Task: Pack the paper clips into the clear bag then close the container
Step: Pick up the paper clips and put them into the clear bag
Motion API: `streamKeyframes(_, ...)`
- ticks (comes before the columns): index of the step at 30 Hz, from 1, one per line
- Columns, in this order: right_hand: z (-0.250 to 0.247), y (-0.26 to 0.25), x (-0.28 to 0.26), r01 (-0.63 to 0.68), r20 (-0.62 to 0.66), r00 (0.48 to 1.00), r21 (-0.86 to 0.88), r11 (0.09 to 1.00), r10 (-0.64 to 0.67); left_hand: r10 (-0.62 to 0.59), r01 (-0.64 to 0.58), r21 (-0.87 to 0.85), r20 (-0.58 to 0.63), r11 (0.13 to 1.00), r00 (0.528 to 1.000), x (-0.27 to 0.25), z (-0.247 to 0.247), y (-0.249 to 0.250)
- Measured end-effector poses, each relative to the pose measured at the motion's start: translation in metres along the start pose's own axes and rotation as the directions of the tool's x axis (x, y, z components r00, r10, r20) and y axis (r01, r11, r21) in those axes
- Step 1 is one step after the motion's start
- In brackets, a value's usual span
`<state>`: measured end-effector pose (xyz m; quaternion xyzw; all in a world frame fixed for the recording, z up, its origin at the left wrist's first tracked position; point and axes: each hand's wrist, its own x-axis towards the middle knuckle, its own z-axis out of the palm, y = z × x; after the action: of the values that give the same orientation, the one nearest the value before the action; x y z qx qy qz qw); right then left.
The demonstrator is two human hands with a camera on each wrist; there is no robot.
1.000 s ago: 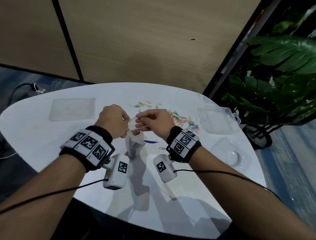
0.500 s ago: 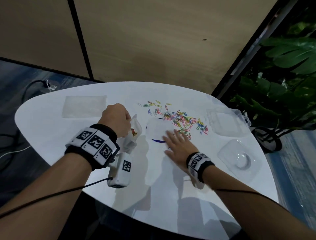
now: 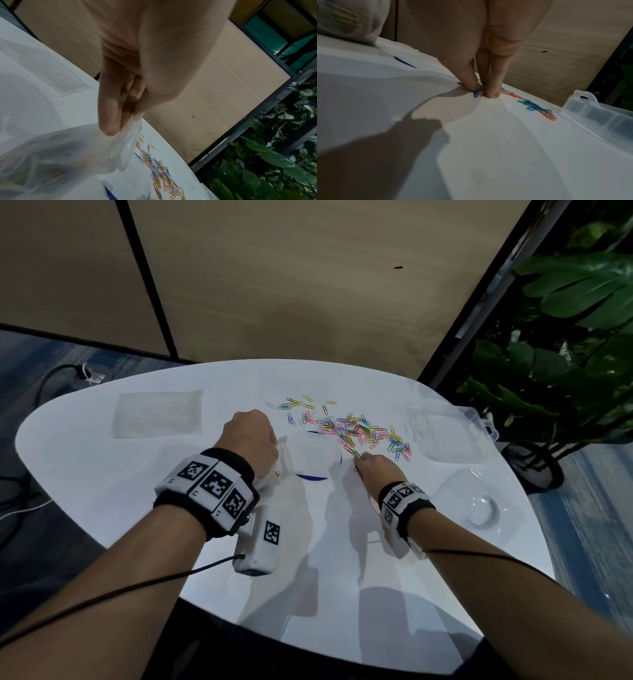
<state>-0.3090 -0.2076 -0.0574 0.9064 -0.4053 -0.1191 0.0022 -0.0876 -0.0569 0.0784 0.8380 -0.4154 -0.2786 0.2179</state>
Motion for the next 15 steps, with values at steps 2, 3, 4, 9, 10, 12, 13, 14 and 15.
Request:
streamKeyframes(2, -0.006, 0.000, -0.001, -0.009, -0.004, 1.000, 0.006, 1.000, 0.009, -0.001, 0.001, 0.003, 0.017, 1.000, 1.000, 0.000, 0.004, 0.005)
streamKeyframes(3, -0.009, 0.000, -0.001, -0.022, -0.012, 1.000, 0.018, 1.000, 0.022, -0.001, 0.001, 0.002, 0.025, 1.000, 1.000, 0.000, 0.006, 0.008)
streamKeyframes(4, -0.011, 0.002, -0.001, -0.048, -0.015, 0.999, 0.045, 0.998, 0.049, 0.002, -0.002, 0.005, 0.030, 1.000, 1.000, -0.001, 0.008, 0.011)
streamKeyframes(9, -0.018, 0.027, 0.001, -0.320, 0.002, 0.935, 0.436, 0.841, 0.355, 0.035, -0.037, 0.023, 0.055, 0.999, 0.998, -0.003, 0.015, 0.019)
streamKeyframes(10, -0.018, 0.034, 0.000, -0.380, 0.039, 0.903, 0.536, 0.754, 0.427, 0.045, -0.047, 0.025, 0.062, 0.999, 0.997, -0.002, 0.016, 0.020)
streamKeyframes(12, -0.019, 0.046, -0.005, -0.464, 0.186, 0.842, 0.729, 0.503, 0.507, 0.053, -0.054, 0.012, 0.072, 0.998, 0.996, 0.000, 0.016, 0.021)
streamKeyframes(13, -0.020, 0.047, -0.007, -0.463, 0.276, 0.825, 0.830, 0.310, 0.493, 0.052, -0.052, -0.006, 0.071, 0.999, 0.996, 0.001, 0.016, 0.021)
streamKeyframes(14, -0.023, 0.046, -0.008, -0.426, 0.350, 0.821, 0.901, 0.077, 0.450, 0.051, -0.049, -0.026, 0.067, 0.998, 0.996, 0.002, 0.016, 0.023)
streamKeyframes(15, -0.028, 0.041, -0.009, -0.367, 0.388, 0.832, 0.921, -0.132, 0.397, 0.050, -0.047, -0.044, 0.063, 0.998, 0.997, 0.003, 0.016, 0.024)
